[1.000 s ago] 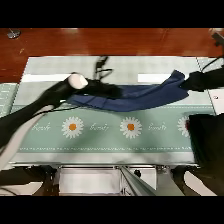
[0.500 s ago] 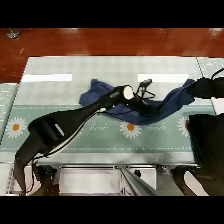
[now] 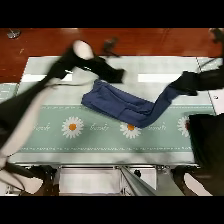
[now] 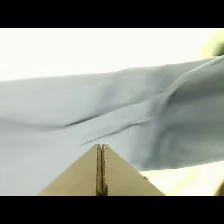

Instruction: Fold the shirts.

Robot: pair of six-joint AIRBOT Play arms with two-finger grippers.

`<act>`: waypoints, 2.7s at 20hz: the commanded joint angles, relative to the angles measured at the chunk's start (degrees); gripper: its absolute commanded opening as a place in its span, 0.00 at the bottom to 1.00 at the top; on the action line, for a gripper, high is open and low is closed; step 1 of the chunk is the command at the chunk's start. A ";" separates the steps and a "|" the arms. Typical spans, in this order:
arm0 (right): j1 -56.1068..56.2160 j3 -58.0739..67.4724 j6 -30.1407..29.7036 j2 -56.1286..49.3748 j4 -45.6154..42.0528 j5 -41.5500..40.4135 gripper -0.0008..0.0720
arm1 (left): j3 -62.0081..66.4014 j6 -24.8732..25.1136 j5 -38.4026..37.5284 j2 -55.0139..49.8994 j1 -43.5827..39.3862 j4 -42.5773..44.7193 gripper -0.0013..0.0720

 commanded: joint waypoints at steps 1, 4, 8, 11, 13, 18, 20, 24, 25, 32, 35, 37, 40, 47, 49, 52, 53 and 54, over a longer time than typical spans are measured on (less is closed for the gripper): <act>11.34 7.30 1.77 -10.71 0.92 -5.31 0.05 | -12.46 2.36 -0.94 19.02 11.76 6.16 0.04; 19.78 18.64 3.39 -24.70 0.92 -6.67 0.05 | -30.58 2.64 3.78 39.01 18.93 6.25 0.04; 27.82 34.88 6.21 -44.04 0.98 -8.02 0.05 | -48.63 0.39 5.75 56.83 23.54 6.25 0.04; 31.63 45.35 10.27 -56.50 1.44 -9.44 0.34 | -56.57 -0.39 7.93 60.83 23.67 5.31 0.05; 32.20 46.88 10.75 -60.33 4.20 -8.98 0.88 | -59.06 -0.39 10.27 60.13 23.67 4.87 0.05; 21.49 46.88 7.06 -55.10 3.63 7.17 0.87 | -59.98 -0.35 15.47 57.72 23.67 4.92 0.05; 14.10 46.03 4.17 -48.87 0.00 16.63 0.87 | -60.00 -0.33 16.44 56.74 23.67 4.94 0.05; 3.04 21.53 1.99 -27.52 -9.79 6.38 0.87 | -60.00 -0.33 17.57 54.16 23.65 4.92 0.05; 1.11 10.60 3.69 -21.55 -9.64 -1.01 0.87 | -60.00 -0.33 17.55 53.53 23.56 4.90 0.05; 2.62 -38.86 7.61 -8.24 16.72 -34.99 0.86 | -62.05 -0.37 20.24 49.51 18.29 3.89 0.05; 6.62 -34.97 2.99 -17.46 23.02 -32.98 0.86 | -62.12 -0.35 22.38 47.23 16.22 1.27 0.05; 8.48 -30.18 2.56 -23.78 25.16 -31.85 0.83 | -62.12 -0.35 23.28 46.40 15.61 0.35 0.05; 11.19 -21.16 0.57 -31.82 25.14 -26.05 0.27 | -62.12 -0.35 23.28 46.31 15.58 0.17 0.05; 10.01 18.29 4.57 -29.18 5.66 -8.63 0.05 | -62.12 -0.35 23.21 46.31 15.58 0.17 0.05; 7.93 30.10 7.30 -29.18 0.22 -0.98 0.05 | -62.12 -0.33 23.21 46.31 15.56 0.17 0.05; 1.92 43.47 13.29 -29.18 -7.56 7.72 0.05 | -62.12 -0.33 23.12 46.31 15.58 0.17 0.05; -0.85 47.21 14.82 -29.03 -9.81 11.23 0.05 | -62.12 -0.33 22.95 46.31 15.58 0.17 0.05; -3.93 49.07 15.69 -28.13 -10.86 14.03 0.05 | -62.12 -0.33 22.75 46.31 15.58 0.17 0.05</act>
